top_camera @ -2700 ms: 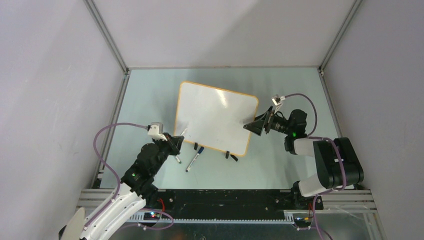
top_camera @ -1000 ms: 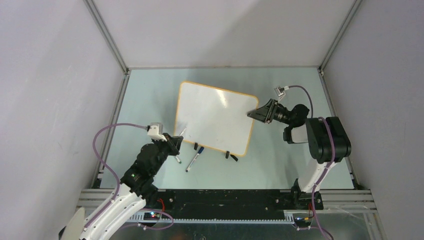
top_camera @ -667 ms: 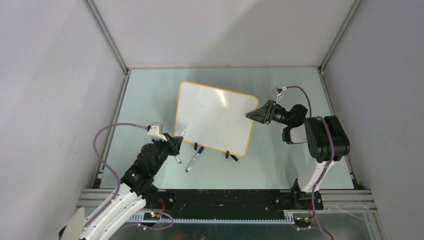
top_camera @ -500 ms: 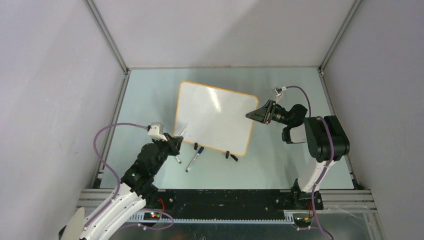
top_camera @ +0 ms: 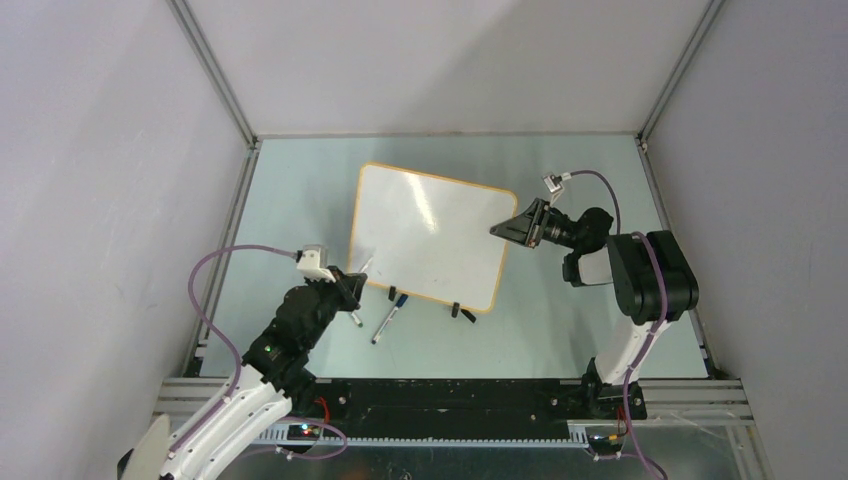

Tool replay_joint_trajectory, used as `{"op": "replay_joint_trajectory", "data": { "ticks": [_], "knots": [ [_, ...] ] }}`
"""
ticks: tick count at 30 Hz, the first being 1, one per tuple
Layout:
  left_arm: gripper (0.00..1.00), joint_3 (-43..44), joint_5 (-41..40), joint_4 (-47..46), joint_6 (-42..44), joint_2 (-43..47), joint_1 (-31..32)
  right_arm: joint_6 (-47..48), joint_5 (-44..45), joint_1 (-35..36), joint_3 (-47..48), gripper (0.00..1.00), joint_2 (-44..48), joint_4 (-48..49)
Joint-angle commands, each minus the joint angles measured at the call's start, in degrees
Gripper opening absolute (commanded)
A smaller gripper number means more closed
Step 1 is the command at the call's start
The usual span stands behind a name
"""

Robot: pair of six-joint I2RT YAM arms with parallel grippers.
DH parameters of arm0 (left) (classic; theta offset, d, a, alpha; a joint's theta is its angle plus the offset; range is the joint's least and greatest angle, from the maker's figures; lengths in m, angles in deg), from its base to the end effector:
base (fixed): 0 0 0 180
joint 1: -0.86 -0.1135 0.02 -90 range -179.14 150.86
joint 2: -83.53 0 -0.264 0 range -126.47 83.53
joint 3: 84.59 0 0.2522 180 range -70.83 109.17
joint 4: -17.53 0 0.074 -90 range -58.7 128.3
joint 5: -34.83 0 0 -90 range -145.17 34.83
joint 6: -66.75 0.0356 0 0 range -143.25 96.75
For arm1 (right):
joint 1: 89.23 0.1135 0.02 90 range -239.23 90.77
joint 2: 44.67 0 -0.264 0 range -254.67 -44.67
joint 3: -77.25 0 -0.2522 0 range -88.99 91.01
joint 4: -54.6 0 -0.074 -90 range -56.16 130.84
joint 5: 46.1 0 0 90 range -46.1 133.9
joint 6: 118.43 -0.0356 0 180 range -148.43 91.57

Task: Write a sentence on the whiteboard
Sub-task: Hold the whiteboard at the whiteboard stand.

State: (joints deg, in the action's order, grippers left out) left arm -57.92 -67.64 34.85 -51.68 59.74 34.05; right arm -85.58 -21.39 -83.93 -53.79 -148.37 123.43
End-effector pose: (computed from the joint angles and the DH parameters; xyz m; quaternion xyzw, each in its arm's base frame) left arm 0.1177 -0.0678 0.2055 -0.0339 0.7878 -0.2382 0.5670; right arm 0.3100 0.0612 0.1857 -0.1561 0.6517 0.6279 0.3958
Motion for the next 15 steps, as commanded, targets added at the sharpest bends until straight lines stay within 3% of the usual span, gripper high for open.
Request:
{"op": "replay_joint_trajectory", "data": {
  "ticks": [1,7,15],
  "knots": [
    [0.00,0.53,-0.89,-2.09,1.23,0.00,-0.23,-0.21,-1.10,0.39,1.45,0.14,-0.04,3.72],
    [0.00,0.36,-1.27,-1.72,1.19,0.85,-0.23,-0.48,-0.85,0.36,1.45,0.00,-0.05,3.79],
    [0.00,0.42,-1.32,-1.56,1.18,1.12,-0.27,-0.60,-0.44,0.45,1.45,0.00,-0.21,3.64]
  ]
}}
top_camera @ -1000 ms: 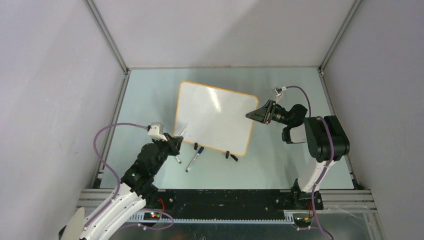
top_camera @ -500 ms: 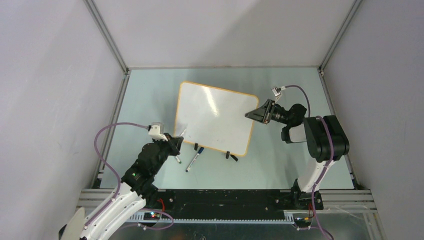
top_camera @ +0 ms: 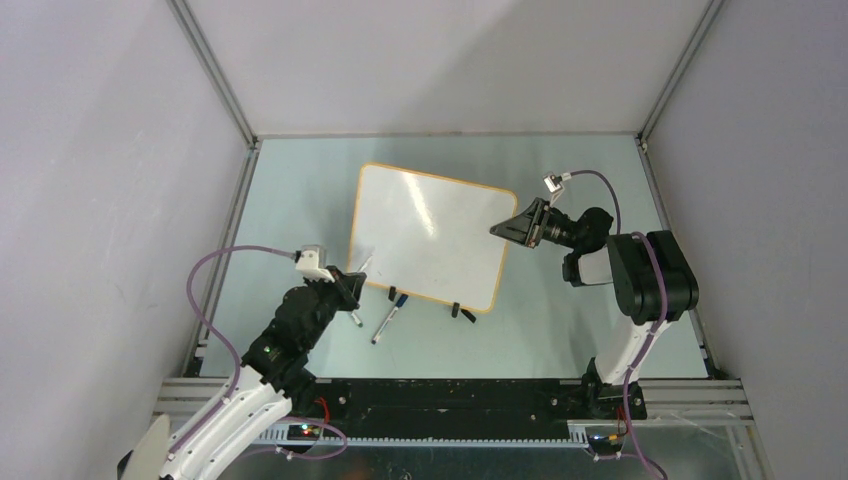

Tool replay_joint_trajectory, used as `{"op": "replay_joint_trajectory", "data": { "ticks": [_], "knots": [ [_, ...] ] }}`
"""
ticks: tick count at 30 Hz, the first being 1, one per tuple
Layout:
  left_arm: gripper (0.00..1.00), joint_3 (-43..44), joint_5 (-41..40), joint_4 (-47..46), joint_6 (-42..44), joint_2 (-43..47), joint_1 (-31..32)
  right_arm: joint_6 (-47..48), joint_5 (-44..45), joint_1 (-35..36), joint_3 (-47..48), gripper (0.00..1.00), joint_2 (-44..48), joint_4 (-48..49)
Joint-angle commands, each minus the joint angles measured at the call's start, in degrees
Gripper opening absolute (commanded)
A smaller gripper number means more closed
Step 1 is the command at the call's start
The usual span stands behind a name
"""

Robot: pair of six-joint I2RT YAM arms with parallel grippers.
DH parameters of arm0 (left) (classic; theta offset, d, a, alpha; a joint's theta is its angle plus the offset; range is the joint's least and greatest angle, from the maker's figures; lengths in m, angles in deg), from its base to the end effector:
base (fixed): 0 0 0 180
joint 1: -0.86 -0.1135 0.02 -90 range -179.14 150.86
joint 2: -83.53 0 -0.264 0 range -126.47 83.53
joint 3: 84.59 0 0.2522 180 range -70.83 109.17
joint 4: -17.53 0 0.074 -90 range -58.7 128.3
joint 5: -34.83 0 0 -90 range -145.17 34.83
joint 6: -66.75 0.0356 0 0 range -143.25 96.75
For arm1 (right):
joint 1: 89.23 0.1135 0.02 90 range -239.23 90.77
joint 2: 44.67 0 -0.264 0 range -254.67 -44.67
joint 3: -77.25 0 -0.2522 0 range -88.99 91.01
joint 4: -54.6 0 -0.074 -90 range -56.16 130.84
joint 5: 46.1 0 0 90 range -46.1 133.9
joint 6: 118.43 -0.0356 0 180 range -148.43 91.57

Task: Write a sentence on the whiteboard
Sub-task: Hold the whiteboard at the whiteboard stand.

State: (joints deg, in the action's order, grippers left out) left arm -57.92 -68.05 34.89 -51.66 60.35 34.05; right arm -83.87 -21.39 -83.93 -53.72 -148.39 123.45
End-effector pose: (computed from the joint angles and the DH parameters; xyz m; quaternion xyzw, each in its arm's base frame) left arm 0.1170 -0.0670 0.2067 -0.0365 0.7845 -0.2379 0.5715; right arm 0.3102 0.0613 0.1859 -0.1662 0.6490 0.6219 0.4055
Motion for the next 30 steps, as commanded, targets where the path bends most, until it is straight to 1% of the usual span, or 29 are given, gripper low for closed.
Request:
{"op": "replay_joint_trajectory", "data": {
  "ticks": [1,16,20,25,28,30],
  "knots": [
    [0.00,0.33,-0.93,-1.63,1.16,0.50,-0.22,-2.28,-0.40,0.45,1.36,0.00,-0.22,3.61],
    [0.00,0.73,-1.59,-1.62,0.87,-0.29,-0.23,-1.42,-0.93,0.99,1.29,0.00,-0.02,3.68],
    [0.00,2.32,-1.94,-1.07,-0.32,-0.55,-0.23,-1.60,-0.92,1.02,1.30,0.00,0.40,3.62],
    [0.00,8.46,-3.78,1.90,-3.69,-3.93,-0.23,-1.75,-0.88,1.02,1.30,0.00,0.54,3.62],
    [0.00,15.02,-6.51,5.28,-5.56,-6.76,-0.23,-1.67,-0.91,1.03,1.30,0.00,0.49,3.61],
    [0.00,19.59,-7.95,7.82,-6.44,-10.43,-0.28,-1.68,-0.89,0.98,1.30,0.00,0.49,3.65]
  ]
}}
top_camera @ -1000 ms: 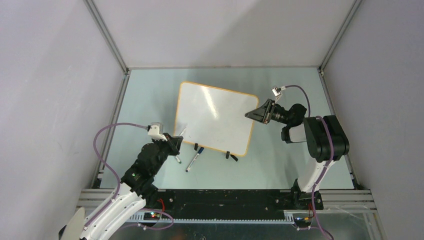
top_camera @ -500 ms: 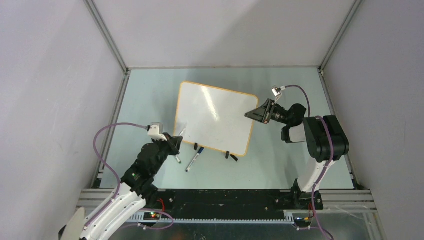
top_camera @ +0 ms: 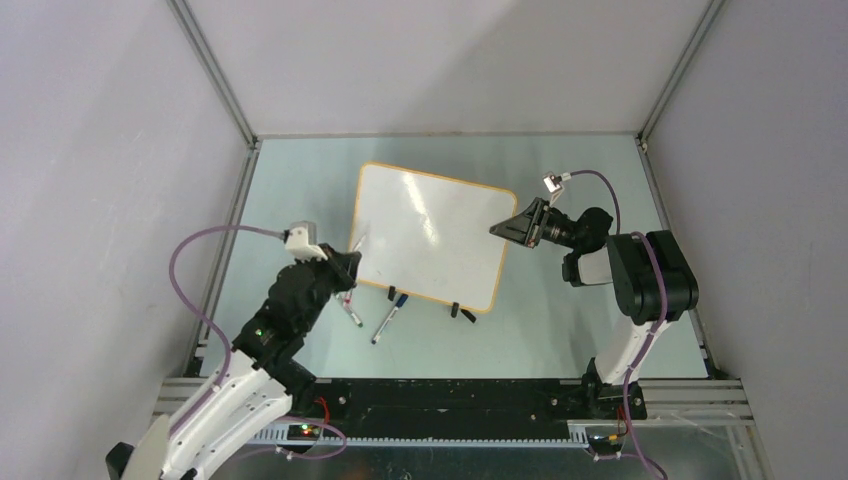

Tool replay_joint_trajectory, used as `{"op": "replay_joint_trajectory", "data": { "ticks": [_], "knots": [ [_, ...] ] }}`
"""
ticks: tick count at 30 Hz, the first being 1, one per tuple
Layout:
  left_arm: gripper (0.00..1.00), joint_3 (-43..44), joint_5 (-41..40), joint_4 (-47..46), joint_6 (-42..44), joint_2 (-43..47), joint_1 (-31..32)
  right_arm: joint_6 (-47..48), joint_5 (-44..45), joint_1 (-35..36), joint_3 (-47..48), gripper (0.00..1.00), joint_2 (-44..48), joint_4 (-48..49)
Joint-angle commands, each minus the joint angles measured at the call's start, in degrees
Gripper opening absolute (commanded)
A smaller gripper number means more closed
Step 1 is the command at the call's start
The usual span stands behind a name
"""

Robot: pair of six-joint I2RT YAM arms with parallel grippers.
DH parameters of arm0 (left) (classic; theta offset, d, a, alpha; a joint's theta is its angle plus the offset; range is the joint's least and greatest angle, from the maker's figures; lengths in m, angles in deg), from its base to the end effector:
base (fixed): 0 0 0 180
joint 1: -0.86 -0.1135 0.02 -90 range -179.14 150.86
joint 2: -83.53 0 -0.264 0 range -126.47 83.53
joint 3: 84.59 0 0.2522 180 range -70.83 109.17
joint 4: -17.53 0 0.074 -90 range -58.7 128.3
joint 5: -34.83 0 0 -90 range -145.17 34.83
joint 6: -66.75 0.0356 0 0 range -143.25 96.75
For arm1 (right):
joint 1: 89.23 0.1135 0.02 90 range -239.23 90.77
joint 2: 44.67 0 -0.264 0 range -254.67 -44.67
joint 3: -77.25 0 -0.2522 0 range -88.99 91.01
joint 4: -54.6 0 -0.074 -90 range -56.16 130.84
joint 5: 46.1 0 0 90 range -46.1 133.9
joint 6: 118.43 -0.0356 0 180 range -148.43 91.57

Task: Write a sentence on the whiteboard
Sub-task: Hold the whiteboard at the whiteboard stand, then write a sentence on the whiteboard.

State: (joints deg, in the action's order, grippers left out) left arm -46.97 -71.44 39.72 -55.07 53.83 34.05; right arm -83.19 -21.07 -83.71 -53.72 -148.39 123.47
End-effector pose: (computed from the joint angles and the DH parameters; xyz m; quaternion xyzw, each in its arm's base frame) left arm 0.1271 -0.0712 0.2524 -0.0775 0.7825 -0.2323 0.5725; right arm 0.3102 0.0624 0.1860 -0.1693 0.6477 0.6195 0.4099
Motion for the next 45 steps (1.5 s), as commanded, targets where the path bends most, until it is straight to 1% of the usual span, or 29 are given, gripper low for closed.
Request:
{"op": "replay_joint_trajectory", "data": {
  "ticks": [1,2,3,4,5,6,7,8,11,12,14,15,17,18,20,21,22,24,25,26,27,28,32,37,45],
  "knots": [
    [0.00,10.19,-4.87,5.08,-3.10,-5.80,-0.30,-2.36,-1.17,0.79,1.30,0.00,0.51,3.62],
    [0.00,13.53,-5.65,6.24,-3.41,-7.68,-0.31,-2.41,-1.18,0.80,1.30,0.00,0.55,3.61],
    [0.00,15.36,-5.85,9.28,-3.42,-8.77,-0.32,-2.48,-1.15,0.85,1.30,0.00,0.63,3.62],
    [0.00,19.04,-5.52,10.67,-2.95,-11.19,-0.38,-2.46,-1.20,0.82,1.30,0.00,0.69,3.65],
    [0.00,20.71,-5.13,13.09,-2.53,-12.37,-0.35,-2.48,-1.20,0.86,1.30,0.00,0.75,3.65],
    [0.00,24.00,-4.02,13.93,-0.94,-14.77,-0.33,-2.51,-1.14,0.93,1.30,0.00,0.79,3.62],
    [0.00,25.38,-2.91,14.72,0.23,-15.83,-0.32,-2.56,-1.09,1.02,1.25,0.00,0.80,3.62],
    [0.00,27.28,-2.46,14.70,3.02,-17.50,-0.32,-2.55,-1.01,1.04,1.29,0.00,0.73,3.65],
    [0.00,29.28,-1.50,11.63,8.80,-20.20,-0.76,-2.72,-0.87,1.33,1.30,0.00,0.72,3.67],
    [0.00,30.41,-0.88,11.14,11.95,-21.89,-1.75,-2.76,-0.80,1.42,1.30,0.00,0.78,3.68],
    [0.00,33.01,1.17,10.19,14.45,-25.01,-4.00,-2.79,-0.90,1.55,1.30,0.00,0.96,3.63],
    [0.00,34.20,1.90,11.04,14.78,-26.35,-5.46,-2.76,-0.92,1.63,1.30,0.00,0.93,3.61],
    [0.00,39.96,2.70,15.12,15.05,-30.78,-7.03,-2.79,-0.84,1.63,1.29,0.00,0.86,3.59],
    [0.00,44.19,3.25,18.16,15.84,-33.83,-7.28,-2.75,-0.79,1.66,1.29,0.00,0.83,3.59],
    [0.00,47.85,6.53,18.95,18.24,-36.49,-7.54,-2.65,-0.80,1.68,1.27,0.00,0.85,3.63],
    [0.00,48.17,9.53,18.49,19.09,-37.02,-7.62,-2.66,-0.74,1.71,1.25,0.00,0.77,3.66],
    [0.00,48.00,10.62,17.40,20.15,-37.06,-7.70,-2.64,-0.63,1.70,1.27,0.00,0.74,3.61],
    [0.00,45.81,14.03,14.71,20.78,-36.30,-8.42,-2.65,-0.60,1.70,1.34,0.00,0.83,3.60],
    [0.00,43.33,15.72,13.56,20.95,-35.36,-9.42,-2.69,-0.60,1.69,1.31,0.00,0.83,3.64],
    [0.00,42.12,19.39,11.13,20.84,-35.05,-10.05,-2.67,-0.60,1.69,1.30,0.00,0.86,3.60],
    [0.00,40.54,20.82,10.27,20.28,-34.50,-11.28,-2.65,-0.66,1.69,1.30,0.00,0.99,3.59],
    [0.00,40.38,22.84,9.70,20.03,-34.40,-11.64,-2.72,-0.63,1.69,1.30,0.00,0.99,3.59],
    [0.00,40.29,24.36,9.60,19.64,-34.15,-13.57,-2.77,-0.80,1.64,1.25,0.00,1.25,3.65],
    [0.00,39.40,25.36,9.16,19.68,-33.75,-13.97,-2.81,-0.75,1.71,1.32,0.00,1.00,3.60],
    [0.00,40.06,22.73,9.21,21.10,-35.81,-13.96,-2.67,-0.59,1.85,1.38,0.00,0.92,3.61]
  ]
}}
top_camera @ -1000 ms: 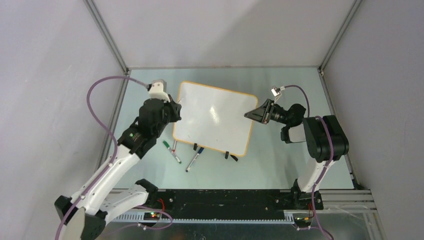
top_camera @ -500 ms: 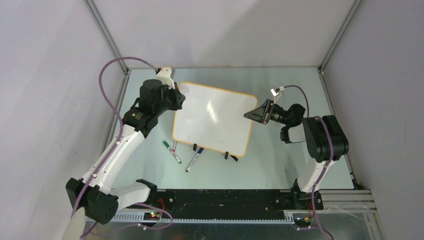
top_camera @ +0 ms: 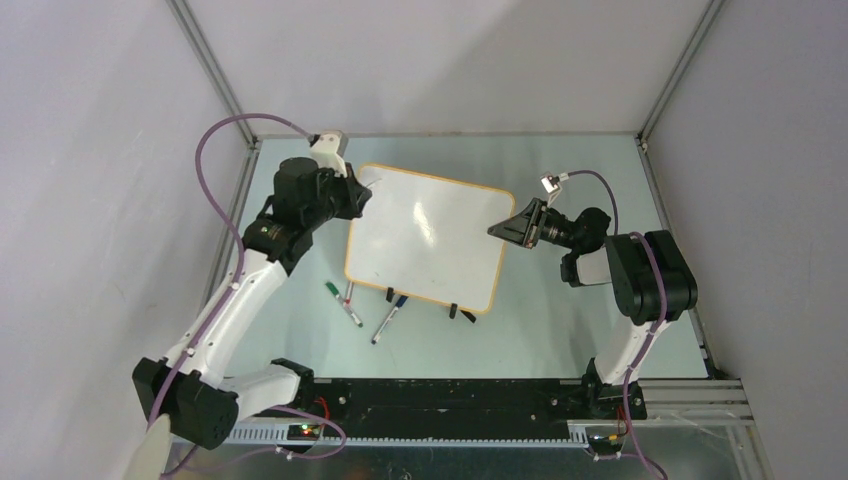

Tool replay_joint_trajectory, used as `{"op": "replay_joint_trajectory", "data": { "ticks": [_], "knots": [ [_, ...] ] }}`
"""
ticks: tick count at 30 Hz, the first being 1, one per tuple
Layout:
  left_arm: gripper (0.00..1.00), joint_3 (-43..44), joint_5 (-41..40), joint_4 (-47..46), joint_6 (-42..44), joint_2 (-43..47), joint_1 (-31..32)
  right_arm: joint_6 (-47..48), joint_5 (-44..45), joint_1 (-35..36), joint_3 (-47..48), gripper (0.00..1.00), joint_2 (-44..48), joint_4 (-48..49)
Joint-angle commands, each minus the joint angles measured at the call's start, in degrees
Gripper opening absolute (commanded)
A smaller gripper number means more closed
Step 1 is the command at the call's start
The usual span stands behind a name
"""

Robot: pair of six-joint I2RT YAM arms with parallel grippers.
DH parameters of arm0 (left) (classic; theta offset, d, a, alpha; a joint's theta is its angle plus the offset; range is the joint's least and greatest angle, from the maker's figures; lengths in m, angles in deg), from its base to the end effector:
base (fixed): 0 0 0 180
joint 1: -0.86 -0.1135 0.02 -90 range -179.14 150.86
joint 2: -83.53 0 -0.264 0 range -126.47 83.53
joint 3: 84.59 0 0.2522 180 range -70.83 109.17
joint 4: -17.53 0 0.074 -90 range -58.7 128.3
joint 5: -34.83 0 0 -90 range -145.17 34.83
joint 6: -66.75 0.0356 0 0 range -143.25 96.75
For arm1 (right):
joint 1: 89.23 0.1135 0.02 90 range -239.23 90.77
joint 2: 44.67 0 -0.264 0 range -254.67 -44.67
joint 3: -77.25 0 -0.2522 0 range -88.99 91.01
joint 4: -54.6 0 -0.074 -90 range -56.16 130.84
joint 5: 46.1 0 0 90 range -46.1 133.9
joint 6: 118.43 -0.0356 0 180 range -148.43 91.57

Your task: Write a sentence on the whiteboard

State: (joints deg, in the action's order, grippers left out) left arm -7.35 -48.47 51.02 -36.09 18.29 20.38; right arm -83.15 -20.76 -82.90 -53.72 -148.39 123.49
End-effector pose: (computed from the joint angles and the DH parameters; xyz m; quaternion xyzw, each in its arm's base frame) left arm 0.2417 -0.0901 0.3656 0.0809 0.8218 -0.2030 0.5262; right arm 0.3094 0.0667 0.1861 -0.1722 0.6464 0.6216 0.4075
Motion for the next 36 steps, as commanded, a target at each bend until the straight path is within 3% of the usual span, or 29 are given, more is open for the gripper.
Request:
{"op": "replay_joint_trajectory", "data": {
  "ticks": [1,5,11,17,36],
  "knots": [
    [0.00,0.46,-0.31,-2.38,1.97,-0.43,-0.31,-2.78,-0.90,1.00,1.38,0.00,0.83,3.62],
    [0.00,4.02,-4.64,-1.25,-0.86,-1.67,-0.34,-2.80,-0.89,1.29,1.46,0.00,0.80,3.58],
    [0.00,12.78,-7.15,10.18,0.83,-7.70,-0.36,-2.65,-1.06,1.57,1.64,0.00,0.69,3.52],
    [0.00,1.11,-5.15,0.29,3.45,-2.79,-0.35,-2.76,-1.12,1.46,1.65,0.00,0.52,3.55],
    [0.00,2.33,-2.68,-0.45,4.96,-5.22,-0.34,-3.14,-1.47,1.41,1.65,0.00,0.99,3.65]
  ]
}}
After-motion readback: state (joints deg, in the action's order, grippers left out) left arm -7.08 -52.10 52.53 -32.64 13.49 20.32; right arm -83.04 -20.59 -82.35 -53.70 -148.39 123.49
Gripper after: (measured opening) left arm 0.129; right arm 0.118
